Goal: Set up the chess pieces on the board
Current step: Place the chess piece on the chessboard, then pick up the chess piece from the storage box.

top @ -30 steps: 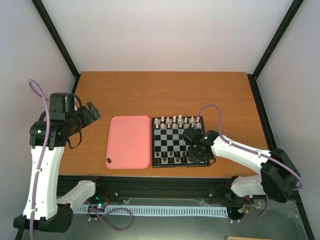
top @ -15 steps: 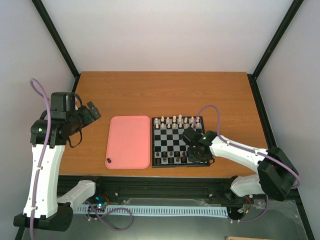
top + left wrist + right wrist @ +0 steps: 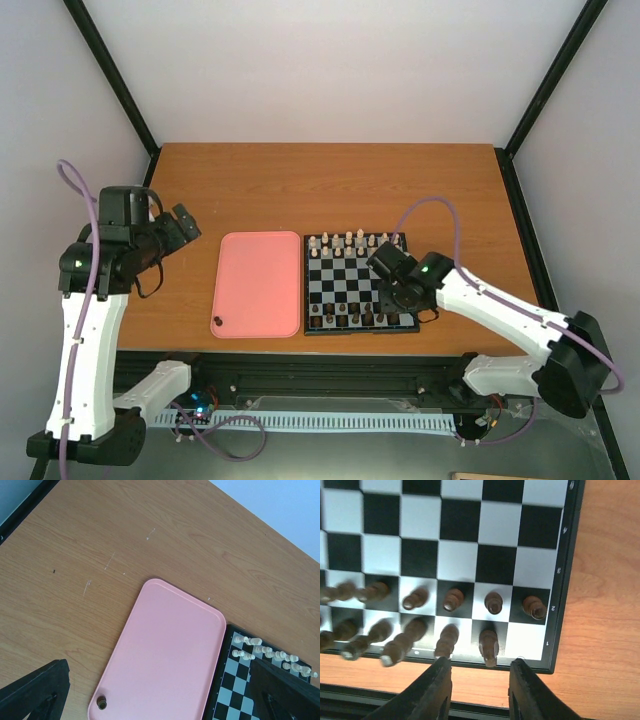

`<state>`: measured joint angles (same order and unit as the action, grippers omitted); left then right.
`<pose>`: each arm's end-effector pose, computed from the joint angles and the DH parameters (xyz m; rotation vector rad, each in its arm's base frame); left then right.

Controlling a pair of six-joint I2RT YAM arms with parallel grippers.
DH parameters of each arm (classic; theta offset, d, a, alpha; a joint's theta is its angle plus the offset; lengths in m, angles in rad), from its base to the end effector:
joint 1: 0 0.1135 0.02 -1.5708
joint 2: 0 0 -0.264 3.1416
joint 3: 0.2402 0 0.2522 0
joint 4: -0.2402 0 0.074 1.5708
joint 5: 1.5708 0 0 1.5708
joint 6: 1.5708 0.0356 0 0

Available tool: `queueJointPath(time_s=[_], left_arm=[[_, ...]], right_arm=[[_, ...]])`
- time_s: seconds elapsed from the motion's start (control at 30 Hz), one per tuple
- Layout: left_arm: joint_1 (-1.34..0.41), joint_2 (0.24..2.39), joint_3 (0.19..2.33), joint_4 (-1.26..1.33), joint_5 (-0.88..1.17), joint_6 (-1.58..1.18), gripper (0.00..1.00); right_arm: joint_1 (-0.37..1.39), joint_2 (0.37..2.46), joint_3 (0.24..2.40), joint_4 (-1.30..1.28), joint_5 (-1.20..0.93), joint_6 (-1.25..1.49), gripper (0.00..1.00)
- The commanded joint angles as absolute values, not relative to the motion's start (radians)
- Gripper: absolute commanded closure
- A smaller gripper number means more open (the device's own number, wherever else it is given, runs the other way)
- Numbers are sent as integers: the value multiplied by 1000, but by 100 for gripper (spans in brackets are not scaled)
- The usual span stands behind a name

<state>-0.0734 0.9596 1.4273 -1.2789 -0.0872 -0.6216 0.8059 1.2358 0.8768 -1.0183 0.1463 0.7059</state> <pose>0.1354 -0.0068 0.4143 -0.6869 2.2891 -0.2268 0.1454 0.1440 0.2258 -0.1243 2.8981 0.0384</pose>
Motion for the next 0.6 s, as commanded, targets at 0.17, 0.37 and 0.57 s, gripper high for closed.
queueJointPath(time_s=[0.17,0.37,0.57], left_arm=[[-68,945,1436,-1265,-83,-627,0],[-69,954,1474,-1258,-87,-630,0],[-68,951,1492,-1254,-93,-623,0]], right_arm=[[814,1272,1070,-1061,147,646,59],[927,1478,1317,-1041,158,549,50],[1039,1744,1604,-1035,101,448,48]])
